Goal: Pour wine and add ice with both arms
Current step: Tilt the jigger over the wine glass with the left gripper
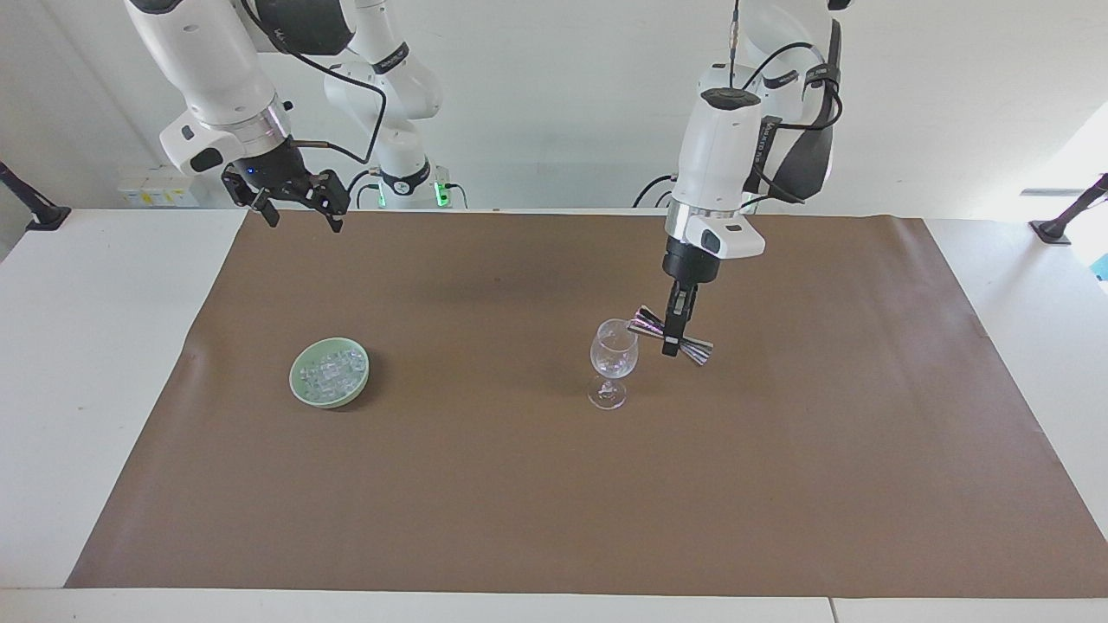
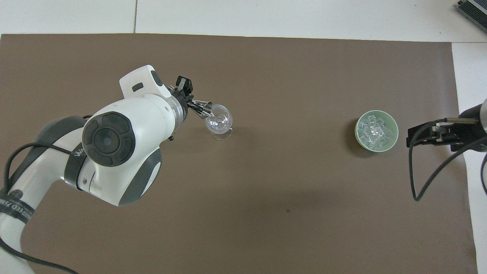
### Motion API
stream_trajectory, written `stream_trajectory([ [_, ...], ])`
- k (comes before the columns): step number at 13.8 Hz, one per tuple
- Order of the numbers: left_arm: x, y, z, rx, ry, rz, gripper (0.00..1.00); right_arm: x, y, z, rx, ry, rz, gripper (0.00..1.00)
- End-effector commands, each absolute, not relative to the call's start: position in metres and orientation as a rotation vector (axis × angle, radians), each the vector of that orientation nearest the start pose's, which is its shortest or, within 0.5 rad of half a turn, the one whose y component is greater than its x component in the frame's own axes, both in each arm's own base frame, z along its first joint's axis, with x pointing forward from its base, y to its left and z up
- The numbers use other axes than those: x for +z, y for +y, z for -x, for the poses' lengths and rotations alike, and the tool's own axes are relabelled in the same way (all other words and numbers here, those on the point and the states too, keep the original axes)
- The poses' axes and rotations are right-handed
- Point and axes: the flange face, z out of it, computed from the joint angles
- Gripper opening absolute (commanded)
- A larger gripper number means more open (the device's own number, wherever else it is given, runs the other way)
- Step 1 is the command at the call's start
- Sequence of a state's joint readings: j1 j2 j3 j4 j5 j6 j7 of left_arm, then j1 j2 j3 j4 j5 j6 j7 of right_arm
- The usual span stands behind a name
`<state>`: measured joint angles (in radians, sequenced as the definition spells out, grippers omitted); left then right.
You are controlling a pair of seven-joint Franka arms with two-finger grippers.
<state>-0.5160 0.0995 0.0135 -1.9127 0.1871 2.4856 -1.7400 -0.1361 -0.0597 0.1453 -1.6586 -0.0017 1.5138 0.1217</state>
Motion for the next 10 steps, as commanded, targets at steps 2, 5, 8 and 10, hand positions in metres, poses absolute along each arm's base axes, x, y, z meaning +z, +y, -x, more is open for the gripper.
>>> stream_trajectory([
  [2,0.500,-0.316,-0.535,-0.692,-1.751,2.948,0.00,0.613,0.007,-0.521,0.138,0.145,3.161,1.00],
  [5,0.502,-0.322,-0.530,-0.800,-1.629,2.957,0.00,0.613,0.007,-0.521,0.138,0.145,3.161,1.00],
  [8,0.502,-0.326,-0.528,-0.920,-1.490,2.955,0.00,0.613,0.006,-0.521,0.138,0.147,3.159,1.00],
  [10,0.503,-0.329,-0.526,-0.928,-1.490,2.954,0.00,0.613,0.007,-0.522,0.135,0.145,3.161,1.00],
])
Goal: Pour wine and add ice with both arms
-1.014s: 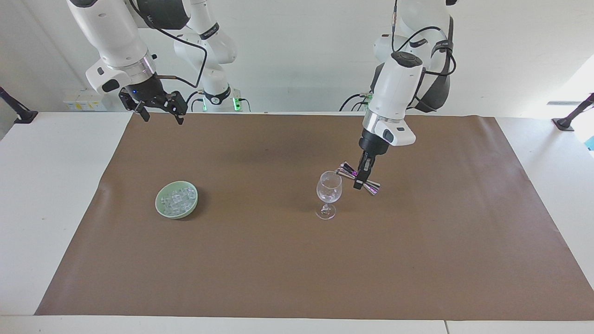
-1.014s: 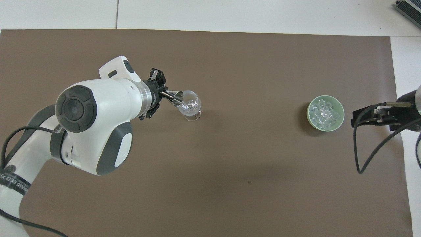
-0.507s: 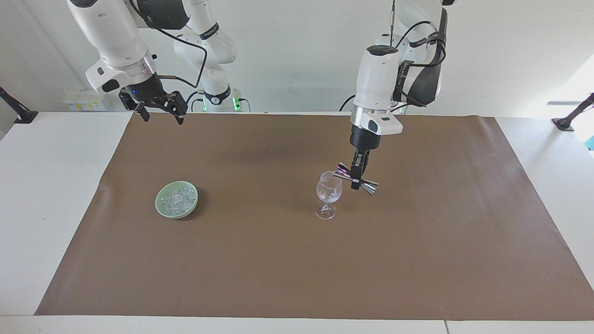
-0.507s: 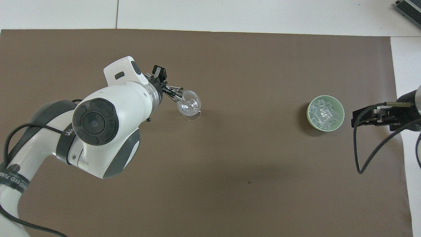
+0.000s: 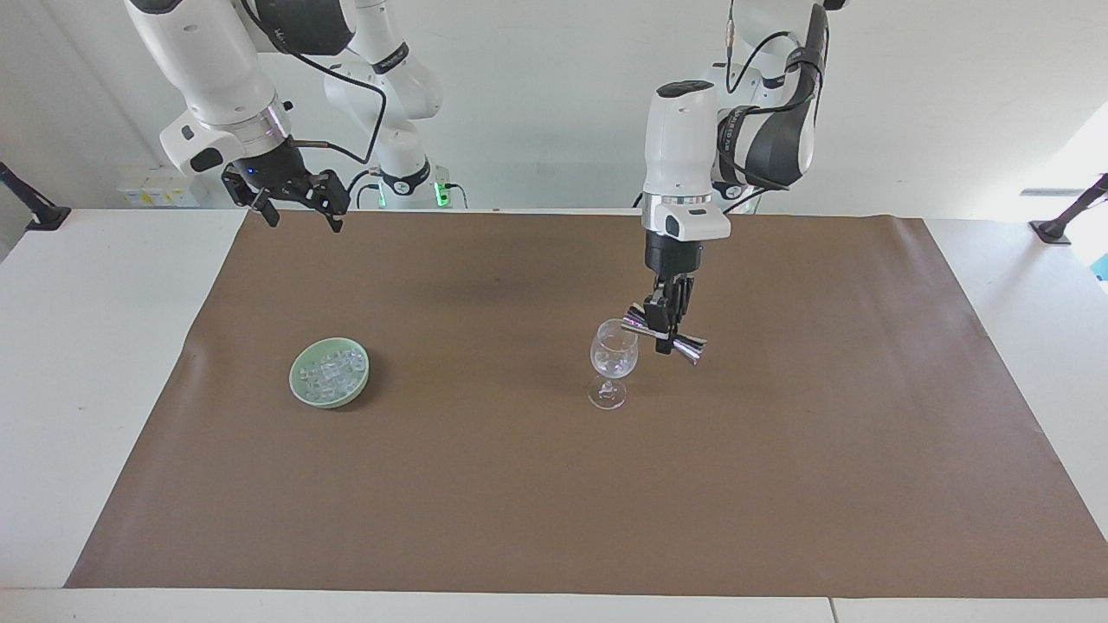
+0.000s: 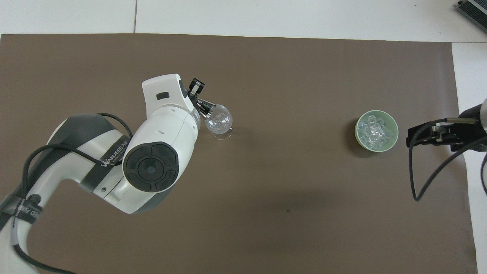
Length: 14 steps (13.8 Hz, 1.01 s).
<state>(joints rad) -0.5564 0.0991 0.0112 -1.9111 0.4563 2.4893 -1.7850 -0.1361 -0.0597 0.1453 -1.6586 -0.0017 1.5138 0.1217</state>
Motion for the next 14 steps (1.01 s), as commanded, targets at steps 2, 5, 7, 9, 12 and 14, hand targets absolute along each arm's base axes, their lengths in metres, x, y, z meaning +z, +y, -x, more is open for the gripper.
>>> stream_trajectory([
  [2,0.503,-0.334,-0.522,-0.958,-1.441,2.962,0.00,0.613,0.007,-0.523,0.128,0.150,3.161,1.00],
  [5,0.502,-0.337,-0.520,-0.969,-1.424,2.978,0.00,0.607,0.007,-0.522,0.130,0.159,3.159,1.00],
  [7,0.503,-0.338,-0.521,-0.994,-1.434,3.018,0.00,0.591,0.008,-0.516,0.056,0.155,3.164,1.00],
  [9,0.503,-0.335,-0.523,-0.997,-1.417,3.022,0.00,0.574,0.008,-0.511,-0.029,0.152,3.167,1.00],
  [12,0.500,-0.332,-0.524,-0.968,-1.451,3.017,0.00,0.560,0.007,-0.508,-0.080,0.149,3.167,1.00],
  [14,0.500,-0.314,-0.538,-0.918,-1.571,2.986,0.00,0.543,-0.002,-0.509,-0.098,0.146,3.167,1.00],
])
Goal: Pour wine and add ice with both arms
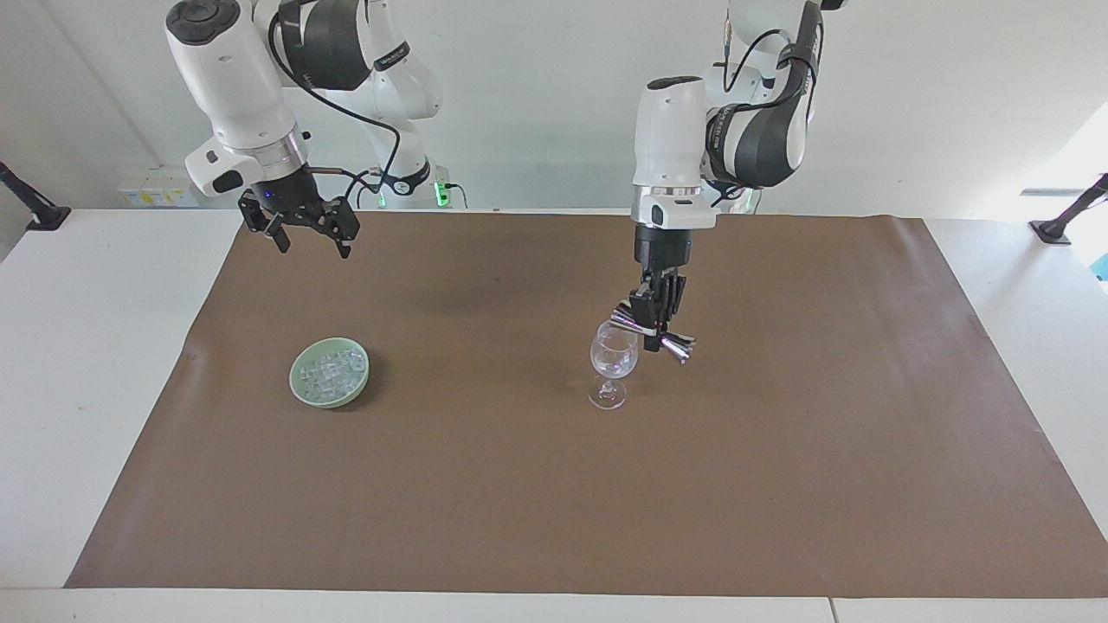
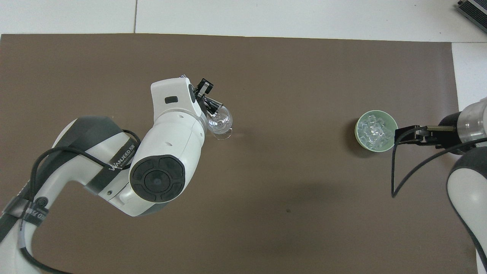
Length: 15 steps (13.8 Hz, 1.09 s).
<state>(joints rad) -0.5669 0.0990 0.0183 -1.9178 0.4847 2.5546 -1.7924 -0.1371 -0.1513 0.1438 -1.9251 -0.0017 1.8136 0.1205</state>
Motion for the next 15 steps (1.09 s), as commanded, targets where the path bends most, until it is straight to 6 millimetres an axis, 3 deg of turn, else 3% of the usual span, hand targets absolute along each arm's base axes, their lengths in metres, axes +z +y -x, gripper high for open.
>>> stream_trajectory([
  [1,0.500,-0.311,-0.540,-0.897,-1.601,2.983,0.00,0.532,-0.007,-0.510,-0.083,0.126,3.168,1.00],
  [4,0.498,-0.309,-0.540,-0.831,-1.678,2.979,0.00,0.504,-0.017,-0.516,-0.133,0.122,3.165,1.00],
  [6,0.501,-0.299,-0.549,-0.588,-1.983,2.942,0.00,0.491,-0.023,-0.522,-0.170,0.108,3.162,1.00],
  [11,0.496,-0.279,-0.561,-0.452,-1.923,3.034,0.00,0.453,-0.028,-0.536,-0.165,0.117,3.153,1.00],
  [15,0.487,-0.239,-0.572,-0.253,-1.821,3.123,0.00,0.433,-0.029,-0.542,-0.164,0.121,3.148,1.00],
])
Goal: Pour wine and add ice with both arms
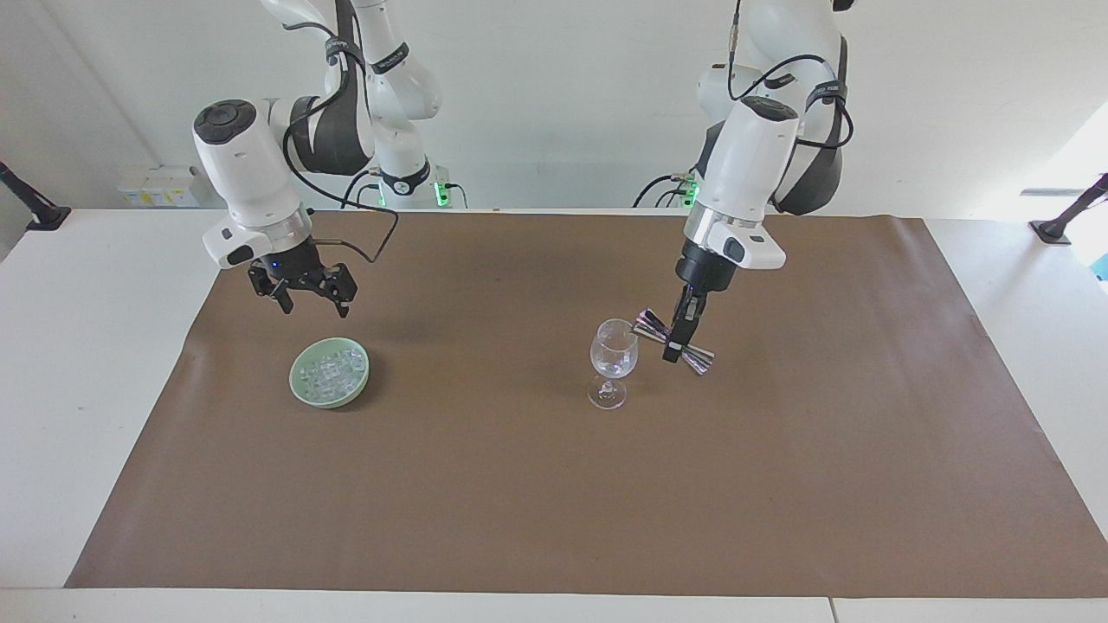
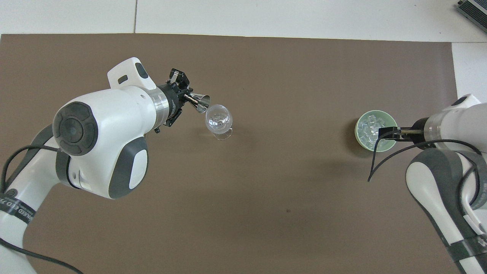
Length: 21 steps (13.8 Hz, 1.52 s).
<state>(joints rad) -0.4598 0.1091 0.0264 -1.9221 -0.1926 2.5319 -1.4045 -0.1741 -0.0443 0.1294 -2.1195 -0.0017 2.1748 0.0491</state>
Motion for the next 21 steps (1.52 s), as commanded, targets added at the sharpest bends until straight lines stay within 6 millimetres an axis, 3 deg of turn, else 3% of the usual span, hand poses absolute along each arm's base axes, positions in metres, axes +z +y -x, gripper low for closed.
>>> stream_trajectory([
  [1,0.485,-0.225,-0.574,-0.164,-1.762,3.169,0.00,0.429,-0.029,-0.544,-0.157,0.121,3.147,1.00],
  [4,0.484,-0.175,-0.576,0.087,-1.594,3.309,0.00,0.417,-0.030,-0.546,-0.222,0.116,3.143,1.00],
  [8,0.478,-0.125,-0.580,0.201,-1.506,3.352,0.00,0.394,-0.036,-0.550,-0.222,0.118,3.141,1.00],
  [14,0.476,-0.032,-0.605,0.388,-1.934,3.295,0.00,0.356,-0.047,-0.561,-0.223,0.094,3.138,1.00],
  [16,0.475,-0.012,-0.611,0.435,-2.059,3.269,0.00,0.356,-0.047,-0.563,-0.250,0.099,3.135,1.00],
  [19,0.460,-0.004,-0.620,0.555,-2.222,3.220,0.00,0.349,-0.046,-0.566,-0.257,0.101,3.132,1.00],
  [21,0.444,0.019,-0.629,0.644,-2.345,3.146,0.00,0.349,-0.046,-0.567,-0.270,0.102,3.131,1.00],
])
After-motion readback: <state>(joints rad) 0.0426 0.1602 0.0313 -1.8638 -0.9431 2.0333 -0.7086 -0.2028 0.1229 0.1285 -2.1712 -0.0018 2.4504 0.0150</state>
